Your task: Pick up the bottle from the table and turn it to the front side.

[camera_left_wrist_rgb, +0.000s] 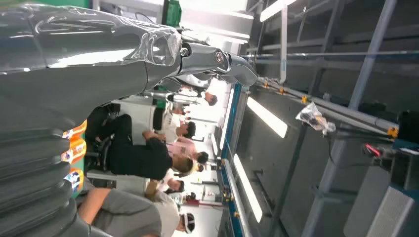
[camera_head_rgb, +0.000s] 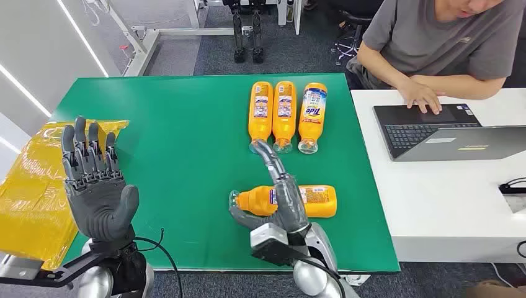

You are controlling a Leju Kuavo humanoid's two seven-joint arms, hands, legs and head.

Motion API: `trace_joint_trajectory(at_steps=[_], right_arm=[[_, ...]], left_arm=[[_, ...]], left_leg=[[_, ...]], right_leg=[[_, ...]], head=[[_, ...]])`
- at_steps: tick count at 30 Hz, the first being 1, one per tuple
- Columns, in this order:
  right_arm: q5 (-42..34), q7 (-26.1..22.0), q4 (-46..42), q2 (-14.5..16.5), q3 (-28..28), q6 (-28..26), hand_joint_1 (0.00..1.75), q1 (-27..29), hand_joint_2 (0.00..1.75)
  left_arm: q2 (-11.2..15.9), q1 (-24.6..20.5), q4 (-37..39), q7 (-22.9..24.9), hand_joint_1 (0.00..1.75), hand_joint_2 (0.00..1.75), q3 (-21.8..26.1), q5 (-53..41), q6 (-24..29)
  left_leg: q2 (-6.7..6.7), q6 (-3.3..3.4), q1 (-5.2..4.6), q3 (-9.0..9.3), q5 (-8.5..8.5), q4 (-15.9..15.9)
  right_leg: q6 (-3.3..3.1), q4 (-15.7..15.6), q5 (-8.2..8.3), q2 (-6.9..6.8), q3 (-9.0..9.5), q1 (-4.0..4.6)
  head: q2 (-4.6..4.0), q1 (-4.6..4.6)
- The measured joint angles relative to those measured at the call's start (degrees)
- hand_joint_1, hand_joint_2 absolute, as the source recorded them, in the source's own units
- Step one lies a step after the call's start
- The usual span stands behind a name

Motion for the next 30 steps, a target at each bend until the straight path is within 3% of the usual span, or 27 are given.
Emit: trace_joint_trajectory(at_steps=[5, 14, 22, 30], right_arm=[[7.1, 4.3, 2.3, -1.6, 1.4, 6.6, 0.0, -3.9, 1.75], [13.0, 8.9, 9.0, -4.3, 2.9, 16.1, 0.0, -10.2, 1.75], [14.2, 9.3, 19.9, -7.6, 4.2, 22.5, 0.0, -16.1, 1.75], [14.1, 9.7, 25.5, -9.3, 5.6, 26.6, 0.0, -19.5, 1.75]], left_arm=[[0.0, 0.0, 0.0, 0.0, 0.0, 1.75, 0.0, 0.0, -0.8], [0.0, 0.0, 0.0, 0.0, 0.0, 1.75, 0.0, 0.7, -1.4], [0.0, -0.1, 1.1, 0.0, 0.0, 1.75, 0.1, 1.8, -2.7], [0.0, -0.2, 1.6, 0.0, 0.0, 1.75, 0.0, 2.0, -1.6]], left_leg=[[-0.01, 0.04, 0.0, -0.02, 0.03, 0.0], [-0.01, 0.04, 0.0, -0.02, 0.03, 0.0], [-0.01, 0.06, 0.0, -0.04, 0.05, 0.1], [0.0, 0.07, 0.0, -0.05, 0.04, 0.2]], right_leg=[[0.01, 0.0, 0.02, -0.03, 0.01, 0.0], [0.03, 0.0, 0.06, 0.0, 0.0, 0.0], [0.07, 0.0, 0.1, 0.0, 0.0, 0.0], [0.08, 0.0, 0.1, 0.03, -0.02, -0.01]], head=[[0.0, 0.0], [0.0, -0.01], [0.0, 0.01], [0.0, 0.0]])
